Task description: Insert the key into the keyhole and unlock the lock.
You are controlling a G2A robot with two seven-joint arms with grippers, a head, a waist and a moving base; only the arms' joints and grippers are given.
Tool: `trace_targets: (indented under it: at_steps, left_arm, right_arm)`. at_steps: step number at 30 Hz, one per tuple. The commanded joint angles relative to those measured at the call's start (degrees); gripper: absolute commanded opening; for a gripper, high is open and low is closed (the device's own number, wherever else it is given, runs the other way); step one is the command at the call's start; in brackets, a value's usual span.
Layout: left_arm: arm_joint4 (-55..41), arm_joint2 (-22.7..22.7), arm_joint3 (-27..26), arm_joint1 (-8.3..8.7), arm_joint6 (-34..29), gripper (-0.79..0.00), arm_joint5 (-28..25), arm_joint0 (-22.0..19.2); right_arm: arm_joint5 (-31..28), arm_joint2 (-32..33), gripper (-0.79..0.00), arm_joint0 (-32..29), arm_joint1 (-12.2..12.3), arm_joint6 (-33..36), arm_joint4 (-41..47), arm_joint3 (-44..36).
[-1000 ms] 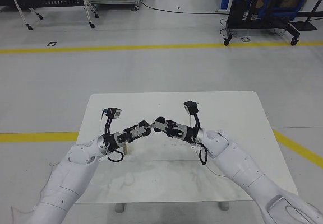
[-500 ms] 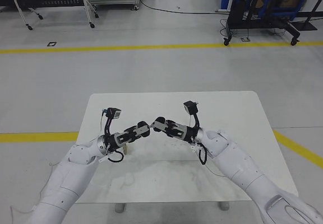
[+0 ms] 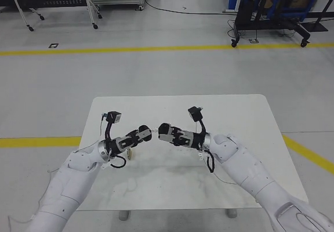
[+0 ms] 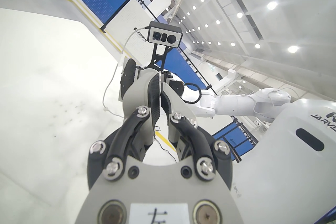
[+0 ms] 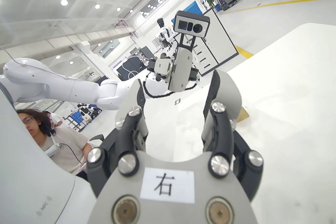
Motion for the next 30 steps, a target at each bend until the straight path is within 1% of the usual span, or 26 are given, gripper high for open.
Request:
trace_targets:
  at_steps: [1, 9, 15, 17, 18, 20, 21, 22, 23, 26, 27, 28, 29, 30]
  left_arm:
    - [2.45, -0.27, -0.58, 0.19, 0.04, -0.785, 0.94, 0.13]
    - [10.14, 0.2, -3.22, 0.39, 2.38, -0.785, 3.1, 0.89]
    - [12.38, 0.66, -3.66, 0.45, 3.08, -0.785, 3.8, 0.9]
    - [12.51, 0.71, -3.7, 0.47, 3.33, -0.785, 3.85, 0.92]
    - [12.48, 0.71, -3.69, 0.48, 3.52, -0.785, 3.8, 0.94]
    - [12.43, 0.77, -3.68, 0.52, 3.55, -0.785, 3.77, 0.94]
    - [12.52, 0.83, -3.66, 0.54, 3.36, -0.785, 3.84, 0.89]
    - [12.55, 0.94, -3.63, 0.56, 3.13, -0.785, 3.94, 0.81]
    - [12.46, 1.04, -3.6, 0.56, 2.93, -0.785, 4.03, 0.76]
    - [12.33, 1.31, -3.31, 0.59, 2.45, -0.785, 4.14, 0.37]
    - [12.22, 1.11, -3.08, 0.59, 3.25, -0.785, 4.16, 0.36]
    - [12.66, 0.96, -2.97, 0.6, 3.88, -0.48, 4.16, 0.35]
    - [13.45, 0.85, -3.12, 0.59, 4.98, 0.0, 4.17, 0.46]
    - [13.54, 0.8, -3.36, 0.58, 5.58, 0.0, 4.09, 0.67]
  right_arm:
    - [0.0, 0.5, -0.388, 0.01, 0.38, 1.33, -1.4, 0.1]
    - [1.0, 1.78, -0.483, -0.89, 1.47, 4.13, -2.37, -1.67]
    - [1.49, 1.4, -0.517, -1.03, 1.66, 5.69, -0.96, -2.69]
    - [1.57, 1.23, -0.548, -0.95, 1.67, 6.04, -0.6, -2.75]
    - [1.61, 1.07, -0.579, -0.9, 1.66, 6.31, -0.33, -2.76]
    - [1.54, 0.78, -0.662, -0.81, 1.64, 6.77, 0.2, -2.78]
    - [1.51, 0.66, -0.717, -0.76, 1.63, 6.94, 0.46, -2.72]
    - [1.41, 0.57, -0.742, -0.69, 1.62, 7.06, 0.72, -2.68]
    - [1.32, 0.52, -0.785, -0.66, 1.61, 7.1, 0.87, -2.63]
    - [0.98, 0.29, -0.785, -0.51, 1.58, 7.21, 1.35, -2.17]
    - [0.85, 0.22, -0.785, -0.48, 1.57, 7.21, 1.39, -1.99]
    - [0.75, 0.18, -0.785, -0.46, 1.56, 7.19, 1.4, -1.88]
    - [0.45, 0.13, -0.785, -0.44, 1.55, 7.11, 1.49, -1.69]
    - [0.06, 0.16, -0.785, -0.44, 1.56, 6.92, 1.57, -1.55]
